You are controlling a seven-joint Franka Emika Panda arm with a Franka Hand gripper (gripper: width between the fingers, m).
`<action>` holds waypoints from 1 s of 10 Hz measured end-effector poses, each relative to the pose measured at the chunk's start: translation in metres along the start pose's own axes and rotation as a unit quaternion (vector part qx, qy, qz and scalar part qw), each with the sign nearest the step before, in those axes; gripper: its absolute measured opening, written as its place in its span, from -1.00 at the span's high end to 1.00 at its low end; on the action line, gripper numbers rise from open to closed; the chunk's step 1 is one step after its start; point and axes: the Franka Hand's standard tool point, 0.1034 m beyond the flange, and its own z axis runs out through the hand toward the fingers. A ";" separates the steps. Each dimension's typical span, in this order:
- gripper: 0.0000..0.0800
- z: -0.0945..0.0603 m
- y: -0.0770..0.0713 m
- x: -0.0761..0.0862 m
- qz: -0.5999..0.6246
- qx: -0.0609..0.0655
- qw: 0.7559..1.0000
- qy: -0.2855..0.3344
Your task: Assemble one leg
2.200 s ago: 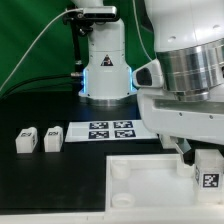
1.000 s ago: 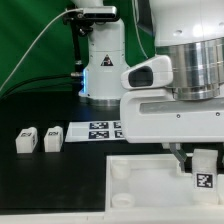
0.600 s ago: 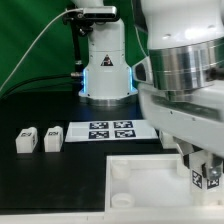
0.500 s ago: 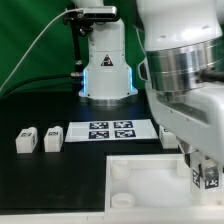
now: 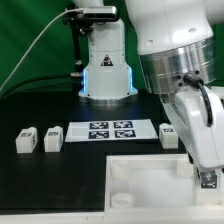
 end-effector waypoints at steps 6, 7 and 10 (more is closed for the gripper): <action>-0.62 0.000 -0.001 -0.006 -0.379 -0.009 0.925 0.018; -0.62 0.001 0.000 -0.009 -0.494 -0.024 0.869 0.033; -0.62 -0.002 -0.004 -0.015 -0.679 -0.042 0.732 0.035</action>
Offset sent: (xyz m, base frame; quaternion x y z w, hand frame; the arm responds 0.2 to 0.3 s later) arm 0.0000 0.0000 0.0000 0.0000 0.0000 -0.2667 0.9638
